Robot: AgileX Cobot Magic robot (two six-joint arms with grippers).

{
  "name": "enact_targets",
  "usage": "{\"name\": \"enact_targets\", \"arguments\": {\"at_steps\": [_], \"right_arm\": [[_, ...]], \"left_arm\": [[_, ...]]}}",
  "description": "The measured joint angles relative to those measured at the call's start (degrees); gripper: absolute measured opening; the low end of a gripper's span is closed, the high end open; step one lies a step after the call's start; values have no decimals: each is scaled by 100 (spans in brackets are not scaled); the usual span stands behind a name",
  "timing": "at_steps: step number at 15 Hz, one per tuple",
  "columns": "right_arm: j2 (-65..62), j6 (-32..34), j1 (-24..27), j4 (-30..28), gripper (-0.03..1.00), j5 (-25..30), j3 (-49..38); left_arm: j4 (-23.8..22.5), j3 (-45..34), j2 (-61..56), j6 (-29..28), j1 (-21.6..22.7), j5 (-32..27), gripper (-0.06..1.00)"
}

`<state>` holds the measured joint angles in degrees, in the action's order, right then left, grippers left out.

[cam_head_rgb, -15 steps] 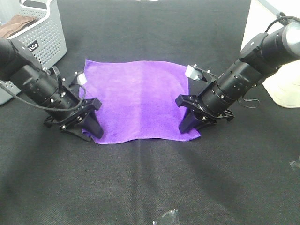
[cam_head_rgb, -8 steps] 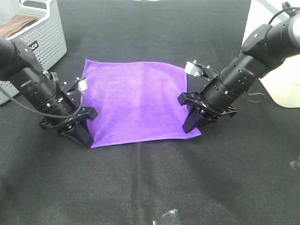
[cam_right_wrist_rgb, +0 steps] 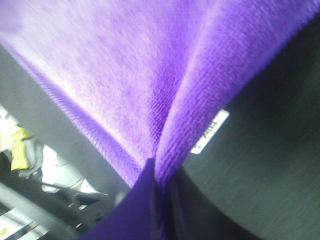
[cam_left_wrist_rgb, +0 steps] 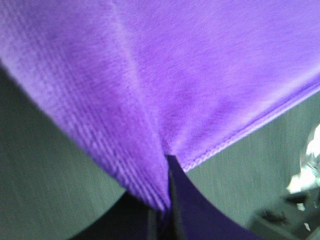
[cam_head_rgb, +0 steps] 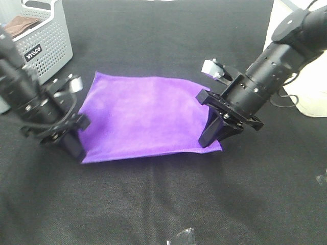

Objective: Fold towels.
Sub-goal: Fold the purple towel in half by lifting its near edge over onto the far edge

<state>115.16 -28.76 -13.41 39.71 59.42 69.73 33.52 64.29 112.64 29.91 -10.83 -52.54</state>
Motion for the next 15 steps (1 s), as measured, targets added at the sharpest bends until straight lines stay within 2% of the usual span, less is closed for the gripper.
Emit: {"name": "enact_targets", "arguments": {"at_steps": [2,4,7,11,15], "right_arm": [[-355,11,-46,166,0,6,-556],[-733,11,-46,241,0,0,-980],[-922,160,-46,223,0,-166,-985],[-332,476,-46,-269,0,-264,292],[728,768,-40,-888,0,40,2063]], "left_arm": [[34,-625,-567,-97,-11,281,0],[132,-1066,-1077,-195,-17,321,0],[166,-1112,-1238,-304,-29,384,0],[-34,-229,-997,-315,11,573,0],[-258,1266,120,-315,52,498,0]]}}
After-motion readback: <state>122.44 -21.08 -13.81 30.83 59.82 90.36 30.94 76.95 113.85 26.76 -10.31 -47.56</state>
